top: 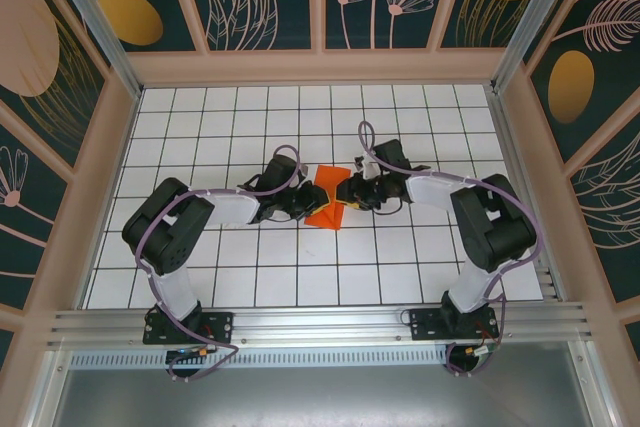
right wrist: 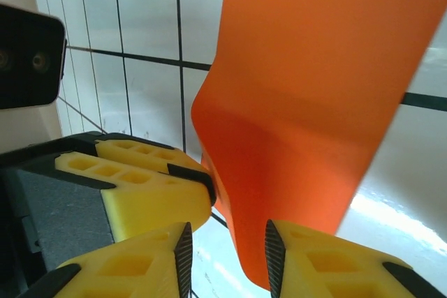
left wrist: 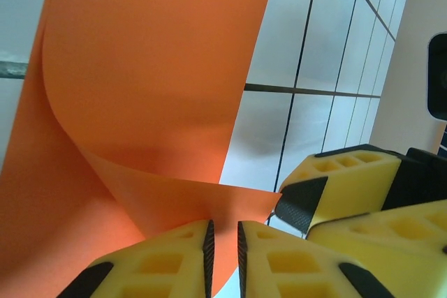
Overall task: Fold a paper plane with a square sheet of paper (pick it up from the middle)
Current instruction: Fold the triangle a second time at the center of the table.
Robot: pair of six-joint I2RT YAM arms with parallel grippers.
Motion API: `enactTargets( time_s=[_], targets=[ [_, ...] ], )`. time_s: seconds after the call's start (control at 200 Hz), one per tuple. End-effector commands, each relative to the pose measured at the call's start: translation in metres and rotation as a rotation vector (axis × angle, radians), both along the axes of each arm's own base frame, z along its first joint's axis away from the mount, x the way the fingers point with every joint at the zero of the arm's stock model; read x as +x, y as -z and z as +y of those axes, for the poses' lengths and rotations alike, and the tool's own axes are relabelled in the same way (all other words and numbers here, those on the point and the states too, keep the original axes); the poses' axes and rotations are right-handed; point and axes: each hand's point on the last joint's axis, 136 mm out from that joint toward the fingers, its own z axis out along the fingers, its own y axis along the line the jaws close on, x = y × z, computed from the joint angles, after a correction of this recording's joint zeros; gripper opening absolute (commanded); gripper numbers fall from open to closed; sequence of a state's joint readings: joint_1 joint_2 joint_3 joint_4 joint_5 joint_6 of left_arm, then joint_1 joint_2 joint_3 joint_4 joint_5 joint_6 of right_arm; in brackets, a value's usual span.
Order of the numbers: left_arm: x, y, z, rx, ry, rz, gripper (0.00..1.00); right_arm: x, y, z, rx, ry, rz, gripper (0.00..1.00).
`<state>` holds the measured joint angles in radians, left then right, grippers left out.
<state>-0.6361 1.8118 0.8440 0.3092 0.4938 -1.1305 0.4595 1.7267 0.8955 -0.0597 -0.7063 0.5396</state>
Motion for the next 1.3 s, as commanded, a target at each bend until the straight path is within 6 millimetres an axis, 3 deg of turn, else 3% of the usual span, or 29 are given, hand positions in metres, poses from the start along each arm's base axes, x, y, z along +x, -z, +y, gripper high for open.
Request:
enactTargets(
  time_s=[0.0, 0.225, 0.37, 0.5, 0.681, 1.291],
  targets=[
    [0.001, 0.002, -0.004, 0.008, 0.006, 0.000, 0.19, 0.002, 0.001, 0.010, 0.011, -0.047, -0.012, 0.34],
    [0.000, 0.003, -0.003, 0.007, 0.007, 0.005, 0.15, 0.009, 0.003, 0.016, 0.012, -0.051, -0.022, 0.27],
    [0.000, 0.000, -0.006, -0.006, 0.017, 0.001, 0.15, 0.012, 0.009, 0.013, -0.010, -0.037, -0.021, 0.09],
    [-0.001, -0.005, -0.012, -0.041, 0.040, -0.005, 0.15, 0.015, 0.020, 0.005, -0.069, -0.007, -0.017, 0.02],
    [0.000, -0.014, -0.021, -0.109, 0.063, -0.013, 0.17, 0.016, 0.029, -0.003, -0.113, 0.017, -0.017, 0.02],
    [0.003, -0.004, -0.025, -0.095, 0.073, 0.003, 0.17, 0.024, 0.039, -0.013, -0.167, 0.057, -0.015, 0.02]
  ],
)
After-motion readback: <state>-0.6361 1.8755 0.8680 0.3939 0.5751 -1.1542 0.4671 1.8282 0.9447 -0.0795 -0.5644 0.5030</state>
